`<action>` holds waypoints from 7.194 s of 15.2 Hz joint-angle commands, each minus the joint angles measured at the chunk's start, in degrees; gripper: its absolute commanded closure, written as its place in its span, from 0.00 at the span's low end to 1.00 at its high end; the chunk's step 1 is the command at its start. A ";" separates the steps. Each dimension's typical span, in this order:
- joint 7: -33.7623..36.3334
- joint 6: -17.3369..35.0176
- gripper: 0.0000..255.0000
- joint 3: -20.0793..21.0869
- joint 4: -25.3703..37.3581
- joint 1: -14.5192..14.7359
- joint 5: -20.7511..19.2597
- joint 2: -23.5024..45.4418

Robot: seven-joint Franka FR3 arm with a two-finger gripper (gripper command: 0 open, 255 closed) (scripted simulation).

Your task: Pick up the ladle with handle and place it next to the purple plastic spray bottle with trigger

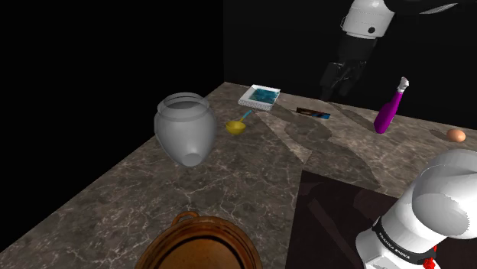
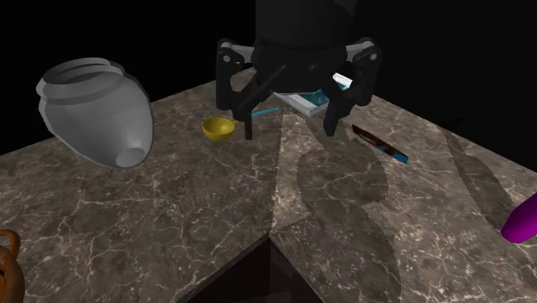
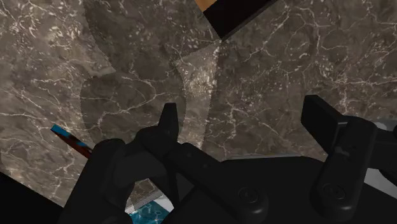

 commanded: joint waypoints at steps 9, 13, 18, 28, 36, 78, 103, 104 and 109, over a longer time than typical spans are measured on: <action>15.63 13.12 0.00 5.81 1.38 -2.25 5.40 14.32; 23.02 19.03 0.00 8.08 4.11 -3.47 6.91 22.65; 32.08 25.39 0.00 10.05 9.16 -4.86 7.55 33.54; 49.12 33.84 0.00 10.29 23.76 -6.04 6.42 55.39; 55.14 37.46 0.00 9.06 30.63 -5.60 6.16 65.30; 56.71 26.87 1.00 9.14 37.21 -5.54 5.90 61.17; 58.97 8.24 1.00 9.15 54.51 -5.57 5.29 59.71; 59.07 7.43 1.00 9.15 55.46 -5.55 5.25 59.83; 59.64 3.22 1.00 9.19 60.62 -5.45 5.01 60.75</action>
